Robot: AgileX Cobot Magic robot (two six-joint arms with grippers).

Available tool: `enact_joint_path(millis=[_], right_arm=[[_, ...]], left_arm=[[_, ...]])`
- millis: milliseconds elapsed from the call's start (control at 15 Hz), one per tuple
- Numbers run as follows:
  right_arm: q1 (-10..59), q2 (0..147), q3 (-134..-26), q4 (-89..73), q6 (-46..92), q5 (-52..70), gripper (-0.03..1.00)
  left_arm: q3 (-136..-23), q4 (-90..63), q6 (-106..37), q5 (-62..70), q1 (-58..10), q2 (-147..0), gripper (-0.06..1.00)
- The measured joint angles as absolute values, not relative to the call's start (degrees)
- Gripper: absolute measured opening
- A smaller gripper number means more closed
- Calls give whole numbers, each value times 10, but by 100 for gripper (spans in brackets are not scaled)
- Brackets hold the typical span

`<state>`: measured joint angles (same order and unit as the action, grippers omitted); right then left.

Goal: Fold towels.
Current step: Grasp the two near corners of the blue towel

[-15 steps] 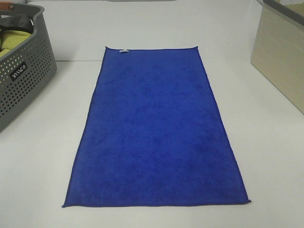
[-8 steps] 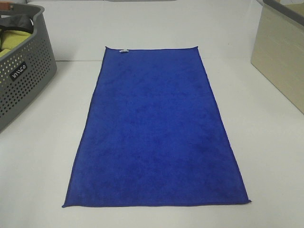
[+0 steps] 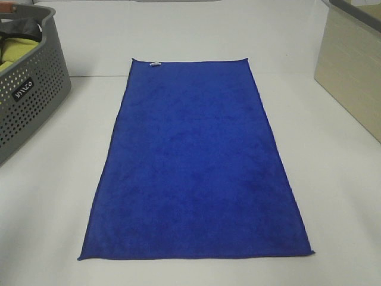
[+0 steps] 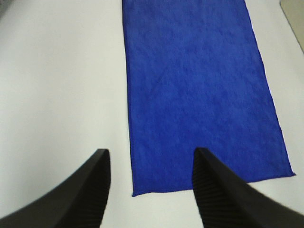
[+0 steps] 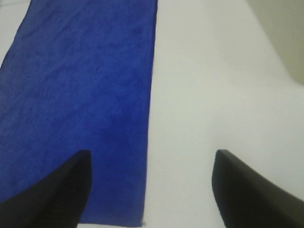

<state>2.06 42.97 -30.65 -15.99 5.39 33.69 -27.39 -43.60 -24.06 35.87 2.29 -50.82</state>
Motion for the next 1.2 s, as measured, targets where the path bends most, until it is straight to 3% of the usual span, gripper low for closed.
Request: enact_joint_path(millis=[267,667,867,1200], right_arm=[[21,621,-307,-258,92,333,68],[21,852,-308,-463,360,327,67],[21,917,-308,-505,400,299,67],[21,976,-309,-516,406,287,66]], left_arm=[[-273,-569,-397,358,23,-704,51],[-278,-761,-628,354,-2,-935,51],[-303,-778,-649,344,-40,-1001,54],[-313,-783,-649,333,-41,-1046,62]])
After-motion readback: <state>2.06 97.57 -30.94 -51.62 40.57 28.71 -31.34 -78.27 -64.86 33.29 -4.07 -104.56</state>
